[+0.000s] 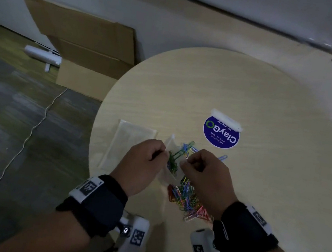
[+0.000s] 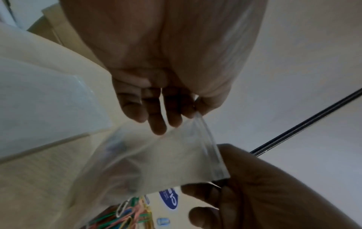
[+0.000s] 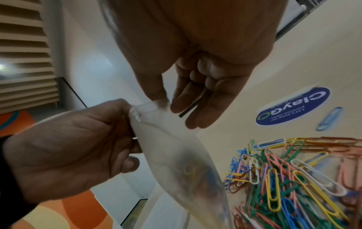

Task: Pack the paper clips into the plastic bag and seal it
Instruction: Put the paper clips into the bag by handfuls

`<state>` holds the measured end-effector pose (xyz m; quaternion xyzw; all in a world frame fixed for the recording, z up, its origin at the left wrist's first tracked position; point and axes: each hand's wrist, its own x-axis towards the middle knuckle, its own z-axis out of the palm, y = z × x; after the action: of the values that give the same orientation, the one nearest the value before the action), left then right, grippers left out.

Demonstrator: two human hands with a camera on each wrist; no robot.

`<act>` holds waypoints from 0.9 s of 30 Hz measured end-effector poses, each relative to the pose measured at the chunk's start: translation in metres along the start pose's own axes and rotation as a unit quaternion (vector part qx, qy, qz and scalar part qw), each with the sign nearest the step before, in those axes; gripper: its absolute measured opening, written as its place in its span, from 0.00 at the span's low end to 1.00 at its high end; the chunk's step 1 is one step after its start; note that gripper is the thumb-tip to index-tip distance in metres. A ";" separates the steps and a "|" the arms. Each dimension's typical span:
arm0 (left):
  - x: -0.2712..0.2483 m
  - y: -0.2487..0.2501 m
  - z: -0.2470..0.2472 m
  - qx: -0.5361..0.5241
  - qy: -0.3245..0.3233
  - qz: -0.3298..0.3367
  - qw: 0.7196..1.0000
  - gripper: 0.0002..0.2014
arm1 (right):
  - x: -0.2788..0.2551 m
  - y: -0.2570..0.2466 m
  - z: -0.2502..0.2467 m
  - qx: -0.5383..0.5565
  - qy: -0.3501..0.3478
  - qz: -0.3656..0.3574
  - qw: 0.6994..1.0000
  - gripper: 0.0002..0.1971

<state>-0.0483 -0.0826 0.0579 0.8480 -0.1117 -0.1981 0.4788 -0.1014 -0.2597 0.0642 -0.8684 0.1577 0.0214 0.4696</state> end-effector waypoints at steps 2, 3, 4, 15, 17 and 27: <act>-0.002 -0.002 -0.001 -0.001 -0.023 -0.013 1.000 0.15 | 0.005 0.002 -0.001 0.079 -0.020 0.038 0.996 0.08; -0.002 -0.003 -0.001 0.001 -0.030 -0.019 0.999 0.15 | 0.009 0.005 -0.001 0.117 -0.040 0.061 0.990 0.10; -0.002 -0.004 0.000 -0.001 -0.036 -0.024 0.999 0.15 | 0.014 0.006 -0.001 0.149 -0.066 0.080 0.983 0.13; 0.001 0.001 0.010 -0.065 -0.015 -0.053 0.996 0.15 | 0.016 -0.006 -0.017 0.053 -0.053 0.028 0.997 0.02; 0.001 0.002 0.010 -0.067 -0.015 -0.051 0.996 0.15 | 0.012 -0.013 -0.018 0.026 -0.036 -0.008 0.999 0.04; -0.011 0.012 -0.004 0.004 0.024 -0.010 1.000 0.17 | 0.007 -0.011 0.004 -0.067 -0.032 -0.018 0.997 0.06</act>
<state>-0.0565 -0.0817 0.0720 0.8555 -0.0925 -0.1817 0.4760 -0.0909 -0.2528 0.0695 -0.8996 0.1249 0.0512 0.4153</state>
